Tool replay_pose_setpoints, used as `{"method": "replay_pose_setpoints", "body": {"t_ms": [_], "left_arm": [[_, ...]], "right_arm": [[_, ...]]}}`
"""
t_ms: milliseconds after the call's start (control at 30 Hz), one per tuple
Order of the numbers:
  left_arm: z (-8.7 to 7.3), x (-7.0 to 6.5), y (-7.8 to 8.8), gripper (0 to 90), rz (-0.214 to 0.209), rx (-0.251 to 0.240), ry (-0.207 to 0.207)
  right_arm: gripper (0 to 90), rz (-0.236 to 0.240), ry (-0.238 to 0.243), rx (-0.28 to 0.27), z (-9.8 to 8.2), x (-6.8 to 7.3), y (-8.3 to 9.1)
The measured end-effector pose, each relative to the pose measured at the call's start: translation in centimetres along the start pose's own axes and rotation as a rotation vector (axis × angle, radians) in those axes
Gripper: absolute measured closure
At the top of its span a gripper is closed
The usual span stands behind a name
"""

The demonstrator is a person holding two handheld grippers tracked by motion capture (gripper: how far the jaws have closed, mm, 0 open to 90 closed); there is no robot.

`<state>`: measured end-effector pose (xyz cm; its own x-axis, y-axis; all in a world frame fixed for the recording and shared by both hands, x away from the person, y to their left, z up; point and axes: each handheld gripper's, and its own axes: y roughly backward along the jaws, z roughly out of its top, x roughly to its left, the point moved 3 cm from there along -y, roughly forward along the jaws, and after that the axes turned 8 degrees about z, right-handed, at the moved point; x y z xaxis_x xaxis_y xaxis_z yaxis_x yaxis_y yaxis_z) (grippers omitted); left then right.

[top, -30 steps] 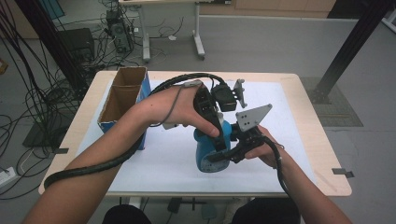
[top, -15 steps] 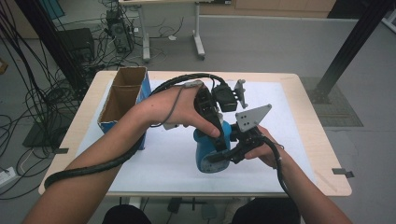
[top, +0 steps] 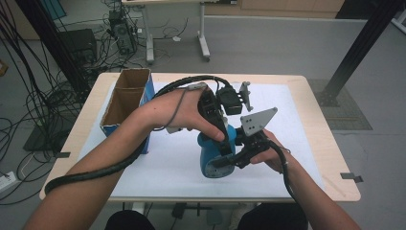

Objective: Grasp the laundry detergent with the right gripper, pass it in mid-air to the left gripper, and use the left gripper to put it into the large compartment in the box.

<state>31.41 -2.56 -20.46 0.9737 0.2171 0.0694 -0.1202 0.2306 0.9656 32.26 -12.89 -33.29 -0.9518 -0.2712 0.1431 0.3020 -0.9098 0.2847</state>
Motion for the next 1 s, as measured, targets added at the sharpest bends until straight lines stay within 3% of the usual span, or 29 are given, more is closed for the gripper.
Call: {"method": "replay_pose_setpoints", "body": {"t_ms": [1000], "left_arm": [[-0.24, -0.27, 0.46, 9.3, 0.006, -0.002, 0.008]], "right_arm": [[43.9, -0.004, 0.008, 0.003, 0.09, 0.25, -0.18]]}}
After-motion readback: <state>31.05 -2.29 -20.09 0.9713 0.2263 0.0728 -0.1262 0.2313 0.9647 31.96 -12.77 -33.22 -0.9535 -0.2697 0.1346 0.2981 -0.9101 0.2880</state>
